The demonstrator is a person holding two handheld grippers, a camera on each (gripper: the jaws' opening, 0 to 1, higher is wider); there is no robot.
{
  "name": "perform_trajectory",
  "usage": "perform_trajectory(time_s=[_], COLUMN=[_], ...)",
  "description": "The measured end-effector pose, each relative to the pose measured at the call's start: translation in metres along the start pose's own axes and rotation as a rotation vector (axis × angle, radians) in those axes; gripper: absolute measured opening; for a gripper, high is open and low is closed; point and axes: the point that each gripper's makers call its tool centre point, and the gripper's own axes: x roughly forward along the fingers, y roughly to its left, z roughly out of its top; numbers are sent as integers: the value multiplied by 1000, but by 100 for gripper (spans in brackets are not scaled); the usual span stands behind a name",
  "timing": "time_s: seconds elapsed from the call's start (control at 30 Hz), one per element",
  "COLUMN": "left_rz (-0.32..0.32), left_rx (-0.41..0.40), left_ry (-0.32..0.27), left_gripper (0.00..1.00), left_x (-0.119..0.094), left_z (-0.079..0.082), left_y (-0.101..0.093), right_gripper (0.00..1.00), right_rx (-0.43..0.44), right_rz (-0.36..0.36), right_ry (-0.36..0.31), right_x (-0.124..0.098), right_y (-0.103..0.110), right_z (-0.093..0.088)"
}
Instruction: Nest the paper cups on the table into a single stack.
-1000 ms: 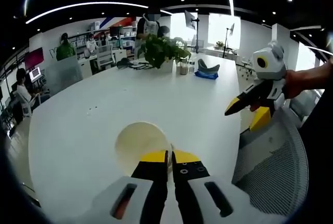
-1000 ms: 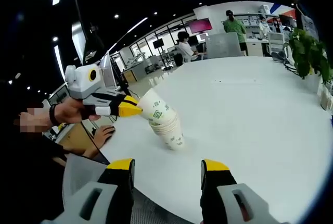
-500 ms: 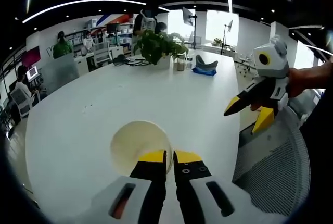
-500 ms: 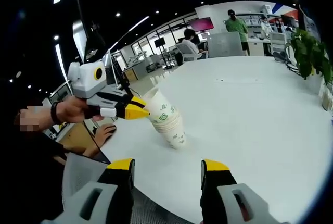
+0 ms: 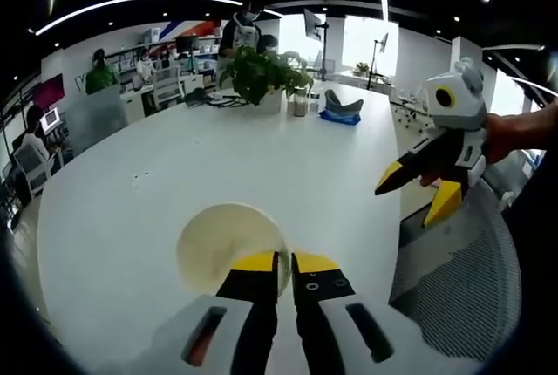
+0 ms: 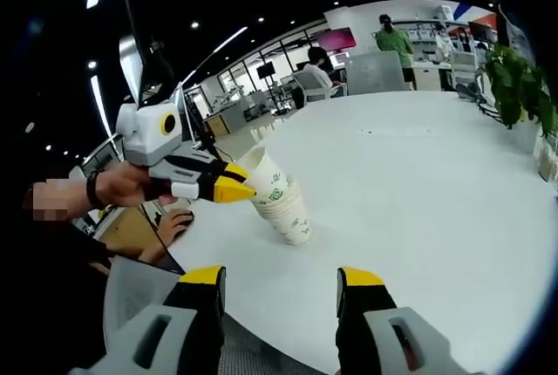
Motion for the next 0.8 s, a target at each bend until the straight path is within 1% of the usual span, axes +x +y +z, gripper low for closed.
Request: perform_trajectory(time_s=[0.13,0.3,0.43,0.6,0.67,0.8], left_rz=[-9,-9,-8,-11,-8,-7], left_rx=[4,-1,-2,-17,-21,-25], left_ry=[9,16,23,20,9,8], left_gripper=[5,6,6,8,10,10], left_x=[2,5,3,2,0,-1], left_z=[-2,-6,-9,-12,-12,-13], left_y=[-3,-1,-1,-2,-3,-3], right_gripper=[50,50,50,50,50,50], right_rx=[2,2,1,2,2,-1], right_rz=[-1,0,-1,0,2,7], right_ry=[0,-1,-4,-5,-4,-2], right_x=[0,1,2,3,4,6], right_y=[0,0,0,0,1,3], right_z=[0,1,3,3,4,4])
